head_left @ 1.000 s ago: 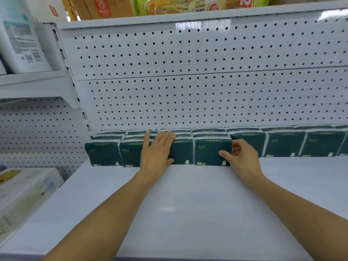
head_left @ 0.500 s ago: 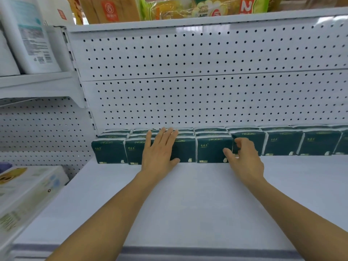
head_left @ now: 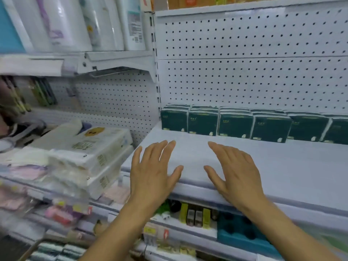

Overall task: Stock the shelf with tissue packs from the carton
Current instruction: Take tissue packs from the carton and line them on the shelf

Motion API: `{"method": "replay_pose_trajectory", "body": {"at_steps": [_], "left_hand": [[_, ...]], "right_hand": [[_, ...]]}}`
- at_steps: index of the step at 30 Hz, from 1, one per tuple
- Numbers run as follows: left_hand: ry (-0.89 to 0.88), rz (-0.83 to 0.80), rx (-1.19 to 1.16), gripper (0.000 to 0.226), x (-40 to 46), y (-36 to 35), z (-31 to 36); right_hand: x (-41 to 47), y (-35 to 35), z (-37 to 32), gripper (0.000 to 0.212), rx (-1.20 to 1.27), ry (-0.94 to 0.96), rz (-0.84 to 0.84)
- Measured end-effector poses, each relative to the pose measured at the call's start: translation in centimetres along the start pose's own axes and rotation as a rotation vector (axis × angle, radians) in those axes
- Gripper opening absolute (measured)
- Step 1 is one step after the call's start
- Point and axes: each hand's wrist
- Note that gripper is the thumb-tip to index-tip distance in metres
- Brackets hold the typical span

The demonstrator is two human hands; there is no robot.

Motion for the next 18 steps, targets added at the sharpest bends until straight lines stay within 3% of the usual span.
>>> {"method": "replay_pose_trajectory", "body": {"at_steps": [5, 9, 18], "left_hand": [[0.073, -0.011, 0.111, 0.065, -8.0, 6.0, -6.8], [0.18, -0.135, 0.22, 0.064, -14.1, 9.5, -12.2], [0.626, -0.369, 0.343, 0.06, -29.7, 13.0, -21.5]], "right_hand": [[-1.9, -2.2, -9.9, 0.053, 0.17, 0.199, 0.021], [-3.5, -4.8, -17.5, 0.049, 0.275, 0.313, -0.004], [-9.6, -13.9, -28.8, 0.044, 0.476, 0.424, -0.375]]}}
Point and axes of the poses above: each hand's wrist, its own x-axis towards the middle knuckle, its own y-axis out of the back of the hand, z = x × y, and after that the axes turned 5 degrees about z, right-handed
